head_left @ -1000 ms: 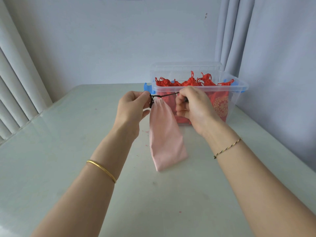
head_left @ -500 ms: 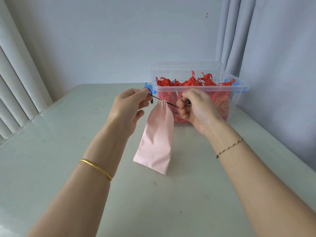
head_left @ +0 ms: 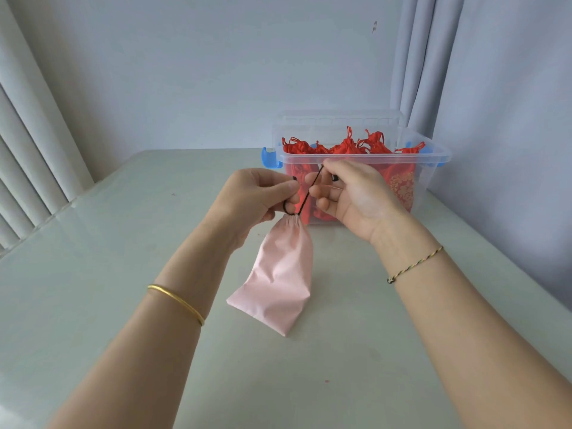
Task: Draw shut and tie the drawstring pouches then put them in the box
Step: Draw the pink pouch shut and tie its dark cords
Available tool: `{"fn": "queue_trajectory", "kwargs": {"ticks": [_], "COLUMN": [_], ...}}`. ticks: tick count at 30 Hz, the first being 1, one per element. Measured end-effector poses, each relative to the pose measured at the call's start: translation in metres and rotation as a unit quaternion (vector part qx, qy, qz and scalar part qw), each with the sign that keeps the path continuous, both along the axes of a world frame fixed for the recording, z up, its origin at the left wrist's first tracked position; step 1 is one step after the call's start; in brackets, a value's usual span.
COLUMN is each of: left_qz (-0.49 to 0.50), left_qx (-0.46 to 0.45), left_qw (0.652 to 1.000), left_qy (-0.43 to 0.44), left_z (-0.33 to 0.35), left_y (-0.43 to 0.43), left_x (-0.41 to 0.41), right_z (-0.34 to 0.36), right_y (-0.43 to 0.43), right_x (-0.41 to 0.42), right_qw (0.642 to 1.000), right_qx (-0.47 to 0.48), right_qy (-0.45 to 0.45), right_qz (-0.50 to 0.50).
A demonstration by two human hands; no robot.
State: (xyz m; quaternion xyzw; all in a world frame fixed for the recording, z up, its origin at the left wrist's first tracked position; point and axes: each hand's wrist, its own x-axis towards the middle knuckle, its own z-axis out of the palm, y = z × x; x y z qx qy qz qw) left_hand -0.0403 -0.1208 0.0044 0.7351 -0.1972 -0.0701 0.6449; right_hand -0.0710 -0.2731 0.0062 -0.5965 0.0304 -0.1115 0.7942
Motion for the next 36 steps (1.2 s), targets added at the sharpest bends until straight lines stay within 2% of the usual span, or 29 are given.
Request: {"fn": "queue_trajectory", "kwargs": {"ticks": [5,10,13,16,19,25,31,36], "left_qz": [-0.043,-0.069,-0.039,-0.009,0.019,0.034,0.041,0.042], "left_qx": [0.093,0.126,0.112,0.088,0.071,0.057,0.055,0.055], "left_qw": [0.994,0.988,0.991,0.996,0.997,0.998,0.998,0.998], "left_qy": [-0.035,-0.06,-0.056,-0.031,-0.015,0.001,0.005,0.009], "left_z": [-0.001,-0.003,-0.006,-0.008,-0.008,-0.01,-0.012,-0.012], "left_y": [0.0,-0.003,-0.006,-0.007,-0.006,-0.007,-0.006,-0.008], "left_x": [-0.002,-0.002,-0.001,0.002,0.004,0.005,0.005,0.004], "right_z": [-0.003,-0.007,-0.005,-0.004,-0.004,-0.01,-0.012,-0.013], "right_y": [0.004,0.008,0.009,0.008,0.011,0.016,0.011,0.011], "right_x": [0.002,0.003,0.0,-0.002,-0.003,0.001,0.0,-0.001], "right_qw": [0.997,0.987,0.988,0.981,0.982,0.964,0.929,0.936], "right_qx": [-0.069,-0.151,-0.149,-0.185,-0.184,-0.264,-0.37,-0.35], "right_qy": [0.002,0.001,0.029,0.063,0.052,0.027,-0.02,-0.02], "right_qz": [-0.017,-0.047,-0.03,-0.022,-0.009,0.011,-0.013,-0.029]}}
